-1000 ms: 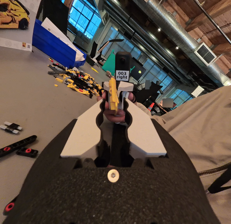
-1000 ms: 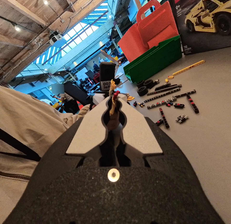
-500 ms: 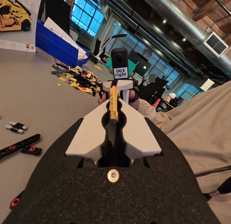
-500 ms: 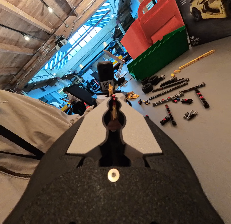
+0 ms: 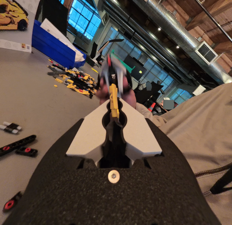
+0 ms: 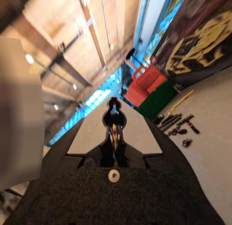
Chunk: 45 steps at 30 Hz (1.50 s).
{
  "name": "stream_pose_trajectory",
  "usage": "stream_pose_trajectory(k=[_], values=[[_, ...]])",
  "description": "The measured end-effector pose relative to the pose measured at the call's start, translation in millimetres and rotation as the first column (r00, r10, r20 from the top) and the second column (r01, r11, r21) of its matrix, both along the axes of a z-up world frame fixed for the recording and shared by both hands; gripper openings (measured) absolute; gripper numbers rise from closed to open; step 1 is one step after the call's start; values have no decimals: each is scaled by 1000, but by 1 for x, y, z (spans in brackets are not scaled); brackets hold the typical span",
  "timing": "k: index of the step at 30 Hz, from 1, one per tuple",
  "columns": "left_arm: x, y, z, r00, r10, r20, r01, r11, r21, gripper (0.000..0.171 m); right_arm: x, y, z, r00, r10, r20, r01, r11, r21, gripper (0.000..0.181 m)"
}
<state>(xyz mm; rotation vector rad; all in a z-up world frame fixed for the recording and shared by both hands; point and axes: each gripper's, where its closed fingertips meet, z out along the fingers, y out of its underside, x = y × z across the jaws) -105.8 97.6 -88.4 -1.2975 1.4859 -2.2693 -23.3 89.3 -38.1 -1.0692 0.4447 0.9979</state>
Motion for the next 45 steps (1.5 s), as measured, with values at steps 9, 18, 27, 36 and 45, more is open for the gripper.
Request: stream_pose_trajectory(k=[9,18,27,36,45], values=[[-3,2,13,999,-37,27,40,991,-126,7,194,-111,-60,713,-272,646,669,540,-511,4],[0,2,10,999,-45,-3,44,988,-151,7,237,-166,-96,800,-286,528,597,467,-652,3],[4,1,4,999,-37,-35,32,991,-130,7,257,-187,-108,659,-219,719,752,204,-627,27],[3,7,10,999,-39,-14,36,981,-191,7,14,-29,-44,787,238,569,67,884,-462,30],[2,12,14,1000,-31,-6,29,974,-226,7,-92,25,-44,857,377,351,-288,916,-280,2]])
